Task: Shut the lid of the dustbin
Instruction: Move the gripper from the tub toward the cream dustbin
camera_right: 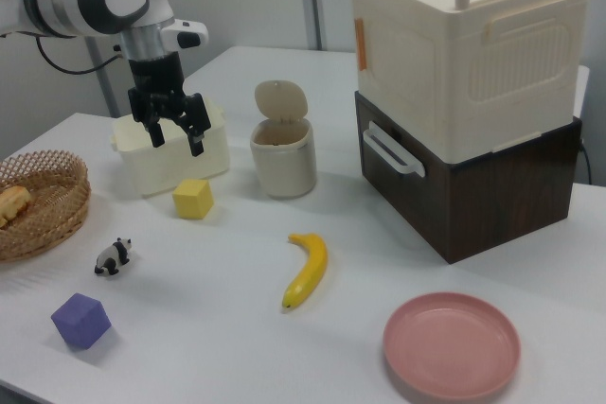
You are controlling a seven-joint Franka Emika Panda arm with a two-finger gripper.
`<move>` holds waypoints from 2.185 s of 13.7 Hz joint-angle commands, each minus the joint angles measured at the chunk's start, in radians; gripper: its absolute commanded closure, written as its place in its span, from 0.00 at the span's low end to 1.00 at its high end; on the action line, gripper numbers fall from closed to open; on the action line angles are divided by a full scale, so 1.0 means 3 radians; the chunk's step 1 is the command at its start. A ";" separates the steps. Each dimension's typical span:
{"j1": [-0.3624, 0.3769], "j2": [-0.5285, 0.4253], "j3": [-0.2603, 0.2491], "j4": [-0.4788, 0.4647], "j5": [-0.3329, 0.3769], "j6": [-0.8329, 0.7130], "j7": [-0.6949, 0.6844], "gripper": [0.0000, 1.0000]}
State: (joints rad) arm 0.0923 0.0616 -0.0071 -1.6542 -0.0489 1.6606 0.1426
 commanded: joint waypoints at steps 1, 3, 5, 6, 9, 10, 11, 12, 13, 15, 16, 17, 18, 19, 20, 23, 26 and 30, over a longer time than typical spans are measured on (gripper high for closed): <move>0.0009 -0.0016 -0.0017 0.0017 0.0066 -0.0034 -0.0072 0.00; 0.0020 -0.0001 -0.0017 0.0032 0.0066 -0.0034 -0.0041 0.00; 0.0015 -0.0006 -0.0017 0.0032 0.0066 -0.0029 -0.0051 0.00; 0.0004 -0.0006 -0.0017 0.0038 0.0066 -0.0028 -0.0051 0.00; -0.0011 -0.0011 -0.0028 0.0038 0.0117 -0.0034 -0.0046 0.00; -0.0016 -0.0011 -0.0038 0.0038 0.0127 -0.0029 -0.0051 0.00; -0.0016 -0.0001 -0.0048 0.0038 0.0127 -0.0028 -0.0051 0.00; -0.0021 0.0004 -0.0058 0.0038 0.0127 -0.0013 -0.0056 0.00; -0.0026 -0.0001 -0.0063 0.0038 0.0127 0.0032 -0.0056 0.05; -0.0026 -0.0011 -0.0063 0.0043 0.0127 0.0130 -0.0081 0.28; -0.0021 -0.0006 -0.0063 0.0088 0.0137 0.0262 -0.0082 0.45; -0.0021 -0.0006 -0.0063 0.0094 0.0153 0.0379 -0.0072 0.52; -0.0021 -0.0006 -0.0063 0.0094 0.0208 0.0563 -0.0046 0.59; -0.0021 -0.0001 -0.0063 0.0094 0.0325 0.0975 -0.0031 0.73; -0.0021 0.0025 -0.0068 0.0094 0.0438 0.1424 0.0040 0.78; 0.0004 0.0315 -0.0063 0.0318 0.0409 0.2276 0.0194 0.84; 0.0035 0.0744 -0.0063 0.0772 0.0403 0.2568 0.0194 0.88; 0.0178 0.1282 -0.0165 0.1132 0.0077 0.3314 0.0194 0.95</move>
State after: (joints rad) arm 0.1031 0.3195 -0.0167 -1.4231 0.0452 2.5269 0.1845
